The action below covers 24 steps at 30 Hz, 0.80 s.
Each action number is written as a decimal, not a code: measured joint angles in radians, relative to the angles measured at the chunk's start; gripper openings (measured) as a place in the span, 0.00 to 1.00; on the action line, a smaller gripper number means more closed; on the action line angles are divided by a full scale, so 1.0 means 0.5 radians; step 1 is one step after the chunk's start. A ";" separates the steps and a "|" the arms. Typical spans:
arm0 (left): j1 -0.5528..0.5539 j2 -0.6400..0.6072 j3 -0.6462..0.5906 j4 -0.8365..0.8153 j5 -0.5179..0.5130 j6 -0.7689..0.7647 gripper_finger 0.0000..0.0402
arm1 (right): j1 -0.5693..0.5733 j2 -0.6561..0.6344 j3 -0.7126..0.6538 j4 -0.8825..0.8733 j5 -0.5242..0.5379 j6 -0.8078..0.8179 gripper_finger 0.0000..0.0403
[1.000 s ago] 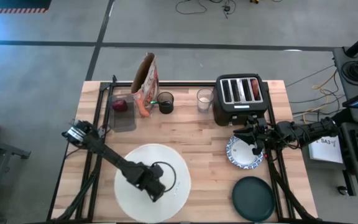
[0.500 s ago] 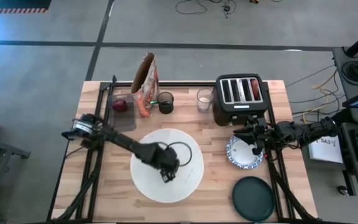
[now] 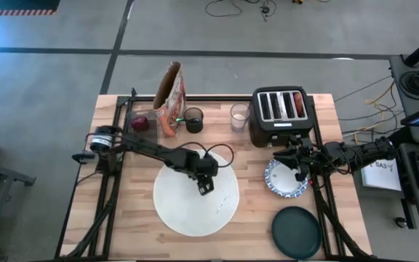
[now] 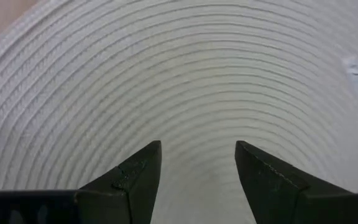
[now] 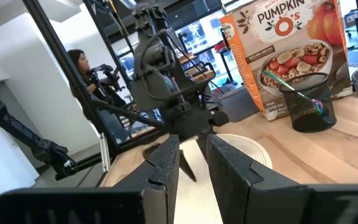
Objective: Arrange a breakfast setting
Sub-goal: Move the white placemat to the center of the table
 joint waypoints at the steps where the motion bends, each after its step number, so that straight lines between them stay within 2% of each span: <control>1: -0.003 -0.011 0.028 -0.059 0.000 0.002 0.47 | 0.000 0.000 0.000 0.000 0.000 0.000 0.18; 7: -0.087 -0.020 0.175 -0.483 -0.006 -0.101 0.47 | 0.000 0.000 0.000 0.000 0.000 0.000 0.18; 11: -0.149 -0.020 0.142 -0.638 0.112 -0.298 0.47 | 0.000 0.000 0.000 -0.001 -0.001 0.000 0.18; 17: -0.200 -0.020 0.056 -0.689 0.194 -0.604 0.47 | 0.000 0.000 0.000 0.000 0.000 0.000 0.18; 24: -0.157 0.066 -0.026 -0.495 0.221 -0.596 0.47 | -0.001 0.000 0.000 -0.001 -0.001 0.000 0.18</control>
